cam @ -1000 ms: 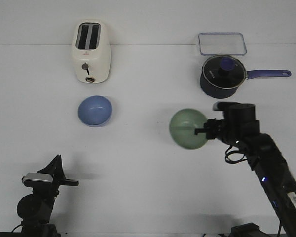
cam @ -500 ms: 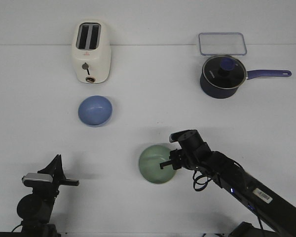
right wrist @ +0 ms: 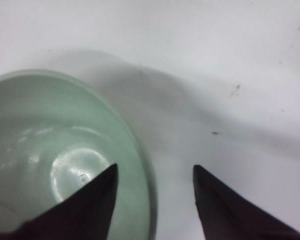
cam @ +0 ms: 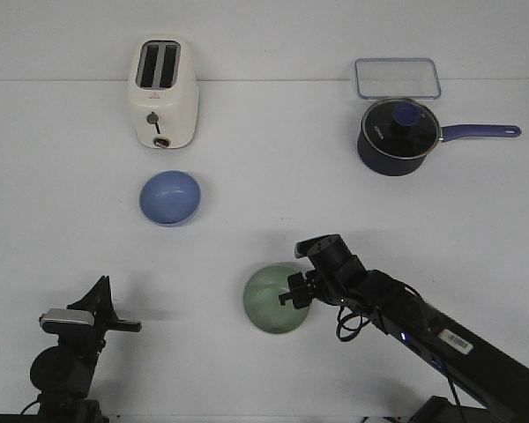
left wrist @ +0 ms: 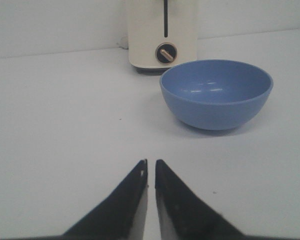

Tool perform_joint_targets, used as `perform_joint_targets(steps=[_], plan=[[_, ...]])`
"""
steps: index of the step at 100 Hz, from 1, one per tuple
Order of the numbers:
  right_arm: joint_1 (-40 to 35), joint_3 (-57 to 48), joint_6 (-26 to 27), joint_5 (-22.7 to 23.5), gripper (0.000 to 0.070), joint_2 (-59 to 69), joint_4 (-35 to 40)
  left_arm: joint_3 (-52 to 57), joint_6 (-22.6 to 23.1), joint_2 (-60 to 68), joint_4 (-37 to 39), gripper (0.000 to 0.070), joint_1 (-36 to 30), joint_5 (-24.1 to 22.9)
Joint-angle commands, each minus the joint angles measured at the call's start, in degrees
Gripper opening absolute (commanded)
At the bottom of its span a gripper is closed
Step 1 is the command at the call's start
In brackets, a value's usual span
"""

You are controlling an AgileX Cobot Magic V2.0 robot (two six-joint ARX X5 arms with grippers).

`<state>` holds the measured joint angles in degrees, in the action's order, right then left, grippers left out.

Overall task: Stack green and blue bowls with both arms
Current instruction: 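Grip the green bowl rim and carry it toward the table center, then release the green bowl and retract the right gripper toward the robot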

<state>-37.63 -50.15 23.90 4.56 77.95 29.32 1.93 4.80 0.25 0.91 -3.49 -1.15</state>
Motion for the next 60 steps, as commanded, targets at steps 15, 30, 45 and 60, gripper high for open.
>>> perform_joint_targets(steps=[15,30,45,60], plan=[[-0.74,-0.87,-5.77,-4.98,0.0336,-15.82,-3.15,-1.14,-0.35,-0.07,0.83,0.0012,0.04,0.07],[-2.29,1.2,-9.05,-12.44,0.0334,-31.95,-1.22,-1.14,-0.37,-0.07,0.83,0.0012,0.04,0.07],[-5.38,10.32,-9.14,-17.64,0.0334,-50.6,-1.88,-1.14,-0.37,-0.07,0.83,0.0012,0.04,0.07],[-7.13,20.09,-9.14,-18.1,0.0334,-67.25,-1.7,-1.14,-0.37,-0.09,0.83,0.0012,0.04,0.07]])
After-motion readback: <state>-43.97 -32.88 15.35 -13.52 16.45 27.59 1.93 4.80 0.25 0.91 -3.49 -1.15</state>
